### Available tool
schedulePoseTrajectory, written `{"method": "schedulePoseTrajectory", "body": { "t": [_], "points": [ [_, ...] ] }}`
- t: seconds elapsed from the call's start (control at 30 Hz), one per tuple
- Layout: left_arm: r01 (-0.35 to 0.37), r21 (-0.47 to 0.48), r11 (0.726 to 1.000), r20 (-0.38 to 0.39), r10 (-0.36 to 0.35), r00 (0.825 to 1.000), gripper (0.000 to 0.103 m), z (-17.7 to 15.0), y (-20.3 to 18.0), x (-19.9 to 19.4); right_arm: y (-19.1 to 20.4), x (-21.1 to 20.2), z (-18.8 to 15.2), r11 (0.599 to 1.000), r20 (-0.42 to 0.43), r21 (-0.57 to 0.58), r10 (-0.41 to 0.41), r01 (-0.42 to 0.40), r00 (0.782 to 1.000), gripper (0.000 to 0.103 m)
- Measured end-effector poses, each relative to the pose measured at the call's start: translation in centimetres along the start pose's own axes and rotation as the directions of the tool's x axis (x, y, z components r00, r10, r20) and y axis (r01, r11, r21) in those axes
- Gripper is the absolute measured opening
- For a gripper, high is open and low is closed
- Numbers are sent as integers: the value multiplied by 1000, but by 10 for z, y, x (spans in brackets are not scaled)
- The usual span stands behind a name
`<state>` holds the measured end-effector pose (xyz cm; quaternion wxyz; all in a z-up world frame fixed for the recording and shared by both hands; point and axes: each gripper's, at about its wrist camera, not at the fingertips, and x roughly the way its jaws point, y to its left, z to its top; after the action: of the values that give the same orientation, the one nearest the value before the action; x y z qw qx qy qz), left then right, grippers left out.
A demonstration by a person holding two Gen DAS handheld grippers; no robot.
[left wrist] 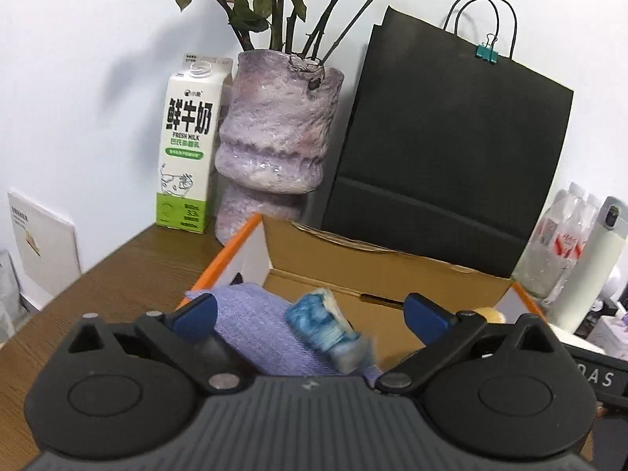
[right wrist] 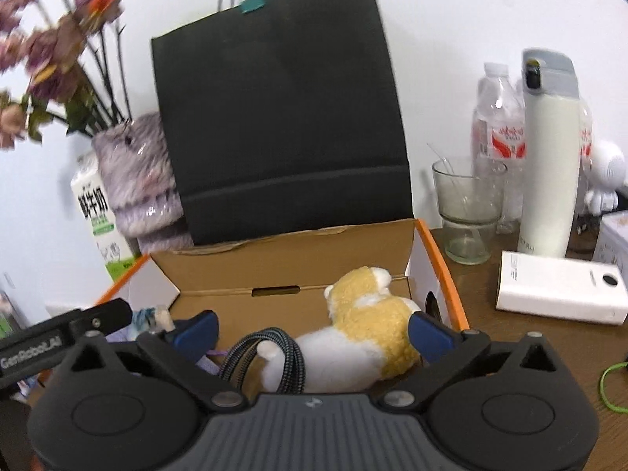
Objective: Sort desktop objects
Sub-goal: 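Carry the white lid and blue wrapper into the cardboard box and release both, then move the left tool to the cotton-bud box while the right tool approaches the tissue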
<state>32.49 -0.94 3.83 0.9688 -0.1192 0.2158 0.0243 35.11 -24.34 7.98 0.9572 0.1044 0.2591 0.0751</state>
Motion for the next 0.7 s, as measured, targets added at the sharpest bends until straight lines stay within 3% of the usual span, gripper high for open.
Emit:
{"method": "schedulePoseTrajectory", "body": {
  "t": [0.3,0.53,0.7],
  "points": [
    [18,6,1000,4,-18,1000,103,0,-2,-5,2,-6,-4,1000,11,-18,-4,5,1000,103],
    [49,23,999,61,-50,997,103,2,3,-39,2,-34,-14,999,46,-51,-5,8,999,103],
    [33,13,999,74,-33,997,103,-5,20,-63,-2,-58,-33,998,45,-60,-10,13,999,103]
  ]
}}
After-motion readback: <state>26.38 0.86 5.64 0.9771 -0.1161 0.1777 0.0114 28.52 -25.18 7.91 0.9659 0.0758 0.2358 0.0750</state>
